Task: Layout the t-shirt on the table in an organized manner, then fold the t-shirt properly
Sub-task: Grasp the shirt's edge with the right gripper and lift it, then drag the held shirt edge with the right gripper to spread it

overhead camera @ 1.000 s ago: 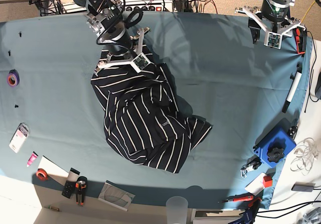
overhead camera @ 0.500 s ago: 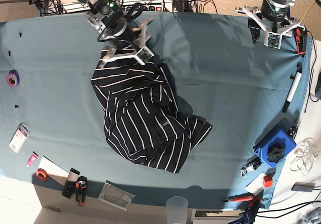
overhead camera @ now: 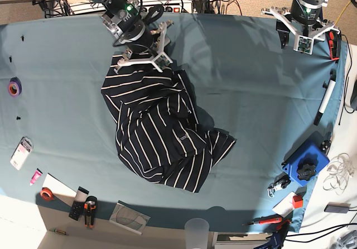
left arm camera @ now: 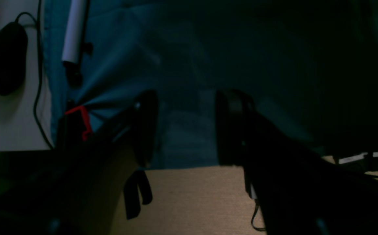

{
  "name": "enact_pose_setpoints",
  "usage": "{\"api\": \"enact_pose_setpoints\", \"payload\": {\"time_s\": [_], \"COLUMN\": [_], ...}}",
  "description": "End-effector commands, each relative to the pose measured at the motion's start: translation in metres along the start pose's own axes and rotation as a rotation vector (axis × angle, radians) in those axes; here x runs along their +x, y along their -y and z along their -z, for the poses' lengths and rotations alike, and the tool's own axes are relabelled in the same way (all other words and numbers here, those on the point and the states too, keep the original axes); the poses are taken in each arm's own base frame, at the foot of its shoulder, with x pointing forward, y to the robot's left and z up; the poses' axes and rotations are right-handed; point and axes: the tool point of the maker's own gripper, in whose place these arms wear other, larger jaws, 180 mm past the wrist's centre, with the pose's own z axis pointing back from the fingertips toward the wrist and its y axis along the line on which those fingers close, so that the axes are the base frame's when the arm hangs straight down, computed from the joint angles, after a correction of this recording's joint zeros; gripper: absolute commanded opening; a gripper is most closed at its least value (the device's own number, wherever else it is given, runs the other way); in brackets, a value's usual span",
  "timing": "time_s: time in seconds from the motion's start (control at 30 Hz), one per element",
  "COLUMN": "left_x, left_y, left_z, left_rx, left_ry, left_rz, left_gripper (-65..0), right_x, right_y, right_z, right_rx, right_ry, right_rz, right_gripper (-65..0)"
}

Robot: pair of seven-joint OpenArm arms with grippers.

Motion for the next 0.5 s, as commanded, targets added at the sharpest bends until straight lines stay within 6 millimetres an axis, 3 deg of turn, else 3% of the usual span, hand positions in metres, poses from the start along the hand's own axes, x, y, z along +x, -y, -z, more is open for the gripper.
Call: {"api": "enact_pose_setpoints", "payload": {"time_s": [0.0, 0.17, 0.27, 0.37, 0.47], "left_x": [0.008, 0.008, 0.008, 0.007, 0.008], "left_y": [-0.001, -0.001, -0.001, -0.001, -0.001], "left_z": [-0.003, -0.003, -0.003, -0.003, -0.003], "left_rx": [0.003, 0.004, 0.004, 0.004, 0.004], "left_ry": [0.032, 0.032, 0.032, 0.031, 0.032], "left_rz": [0.005, 0.005, 0.005, 0.005, 0.005], "left_gripper": [-36.0, -36.0, -36.0, -36.0, -36.0], "right_x": [-0.020, -0.029, -0.029, -0.029, -0.027], "right_y": [-0.001, -0.002, 0.007, 0.022, 0.034], "right_z": [0.003, 0.004, 0.001, -0.003, -0.004], "right_rx": [0.005, 0.008, -0.037, -0.115, -0.174], "right_ry": [-0.081, -0.114, -0.135, -0.154, -0.150], "right_rz": [-0.013, -0.014, -0.055, -0.108, -0.111], "right_gripper": [-40.0, -40.0, -41.5, -52.2, -58.3]}}
